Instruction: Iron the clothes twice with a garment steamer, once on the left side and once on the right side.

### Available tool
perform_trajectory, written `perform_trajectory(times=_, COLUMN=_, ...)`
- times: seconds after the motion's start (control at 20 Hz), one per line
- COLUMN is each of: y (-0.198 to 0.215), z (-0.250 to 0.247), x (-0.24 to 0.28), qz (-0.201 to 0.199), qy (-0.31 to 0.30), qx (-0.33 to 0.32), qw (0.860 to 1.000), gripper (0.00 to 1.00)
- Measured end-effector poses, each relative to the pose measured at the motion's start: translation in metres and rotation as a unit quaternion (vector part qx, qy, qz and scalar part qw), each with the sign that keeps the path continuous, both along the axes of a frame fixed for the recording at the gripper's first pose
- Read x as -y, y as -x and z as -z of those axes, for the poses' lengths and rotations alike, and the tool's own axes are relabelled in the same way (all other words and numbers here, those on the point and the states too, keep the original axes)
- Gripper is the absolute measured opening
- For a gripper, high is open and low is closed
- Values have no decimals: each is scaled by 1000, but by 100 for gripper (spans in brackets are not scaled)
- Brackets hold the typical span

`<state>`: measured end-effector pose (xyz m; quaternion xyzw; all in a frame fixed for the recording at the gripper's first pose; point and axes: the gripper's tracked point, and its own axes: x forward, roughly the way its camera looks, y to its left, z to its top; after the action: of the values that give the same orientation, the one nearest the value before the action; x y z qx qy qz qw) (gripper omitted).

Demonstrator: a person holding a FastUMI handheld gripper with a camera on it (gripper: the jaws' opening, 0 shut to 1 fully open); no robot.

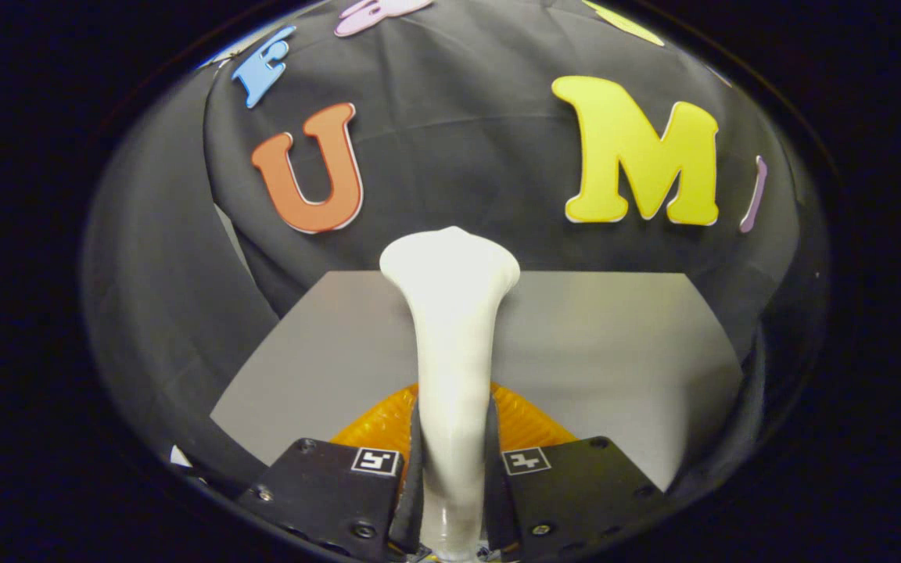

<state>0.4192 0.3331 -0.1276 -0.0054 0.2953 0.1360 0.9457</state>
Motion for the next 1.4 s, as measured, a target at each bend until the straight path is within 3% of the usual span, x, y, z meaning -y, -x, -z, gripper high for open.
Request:
perform_trajectory(times=0.35, y=62, z=-74, x=26, qz=-19, qy=-37, qx=100, qw=994, gripper=34)
perform_trajectory(times=0.9, y=216, z=-201, x=125, qz=-16, qy=-126, qx=209, qw=970, gripper=34)
perform_trajectory(times=1.1, y=248, z=-232, x=182, qz=16, qy=-125, qx=245, qw=961, gripper=34)
perform_trajectory(times=1.4, y=261, z=-278, x=272, qz=86, qy=-106, qx=295, qw=946, gripper=34)
